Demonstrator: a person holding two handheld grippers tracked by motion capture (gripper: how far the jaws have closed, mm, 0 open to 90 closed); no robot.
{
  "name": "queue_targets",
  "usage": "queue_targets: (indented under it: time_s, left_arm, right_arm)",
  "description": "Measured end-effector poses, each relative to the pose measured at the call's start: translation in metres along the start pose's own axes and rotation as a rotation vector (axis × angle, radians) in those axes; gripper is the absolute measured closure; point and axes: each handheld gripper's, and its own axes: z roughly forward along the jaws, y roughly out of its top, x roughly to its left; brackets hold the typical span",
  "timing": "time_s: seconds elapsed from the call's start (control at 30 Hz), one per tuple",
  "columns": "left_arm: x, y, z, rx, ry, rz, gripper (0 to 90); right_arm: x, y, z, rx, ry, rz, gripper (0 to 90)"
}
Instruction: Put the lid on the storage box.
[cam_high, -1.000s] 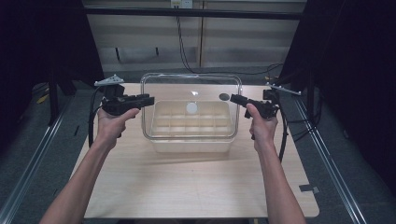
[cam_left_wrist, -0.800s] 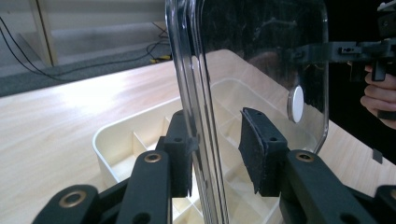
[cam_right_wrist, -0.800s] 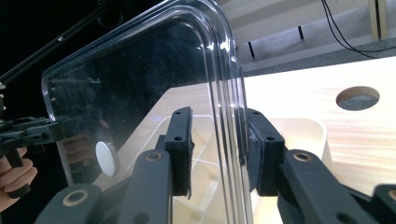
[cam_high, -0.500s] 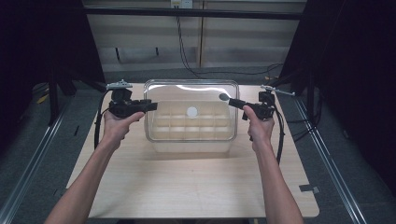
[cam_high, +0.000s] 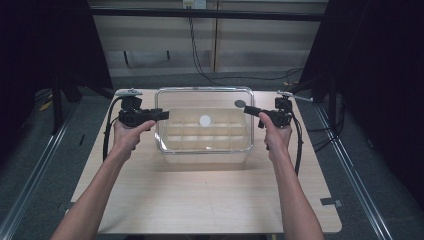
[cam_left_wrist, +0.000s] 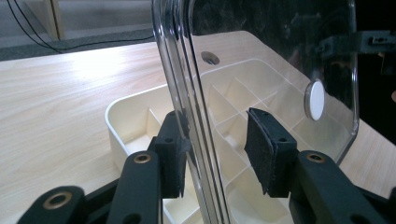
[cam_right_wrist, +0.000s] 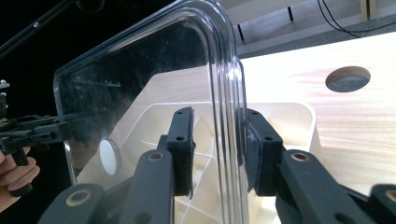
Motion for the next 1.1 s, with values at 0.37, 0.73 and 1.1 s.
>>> queue_targets:
  time_s: [0.37, 0.73, 1.1]
  left_arm:
    - [0.011, -0.003, 0.013, 0.005, 0.003, -0.031, 57.7]
    - [0.02, -0.008, 0.021, 0.043, 0.037, -0.031, 57.0]
    - [0.03, -0.015, 0.032, 0.079, 0.039, -0.04, 52.3]
  right_arm:
    - [-0.012, -0.002, 0.014, 0.036, -0.03, -0.004, 64.4]
    - [-0.018, -0.004, 0.03, 0.085, -0.096, -0.045, 58.7]
    - [-0.023, -0.009, 0.041, 0.109, -0.132, -0.043, 55.9]
